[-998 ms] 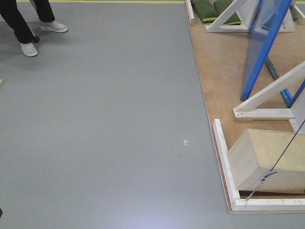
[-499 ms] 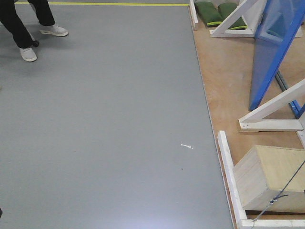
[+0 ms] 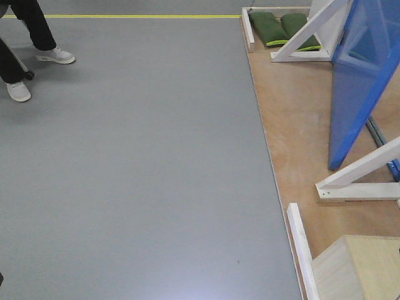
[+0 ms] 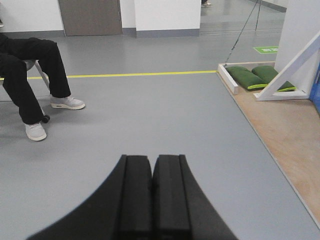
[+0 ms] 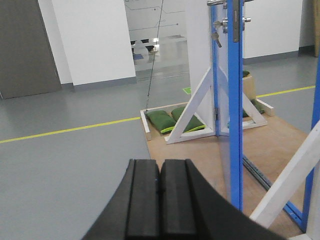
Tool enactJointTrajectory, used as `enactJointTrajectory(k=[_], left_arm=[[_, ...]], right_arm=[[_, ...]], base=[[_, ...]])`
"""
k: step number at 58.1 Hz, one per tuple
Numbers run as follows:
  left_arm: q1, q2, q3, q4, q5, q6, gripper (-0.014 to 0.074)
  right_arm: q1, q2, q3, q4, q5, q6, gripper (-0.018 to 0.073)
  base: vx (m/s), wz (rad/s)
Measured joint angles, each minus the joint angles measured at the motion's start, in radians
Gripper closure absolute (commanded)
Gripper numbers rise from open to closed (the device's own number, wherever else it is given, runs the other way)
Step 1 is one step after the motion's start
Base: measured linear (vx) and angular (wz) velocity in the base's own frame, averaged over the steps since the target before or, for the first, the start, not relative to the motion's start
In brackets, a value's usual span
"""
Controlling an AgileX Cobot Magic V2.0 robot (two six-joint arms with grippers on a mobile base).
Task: Move to blue door and open it
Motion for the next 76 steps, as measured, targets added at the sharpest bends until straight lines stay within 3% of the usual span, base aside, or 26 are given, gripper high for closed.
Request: enactJointTrajectory(k=[76], left_arm=[[0.000, 0.000, 0.000, 0.000, 0.000, 0.000, 0.0524]], right_arm=[[0.000, 0.000, 0.000, 0.000, 0.000, 0.000, 0.0547]], base=[[0.44, 0.01]])
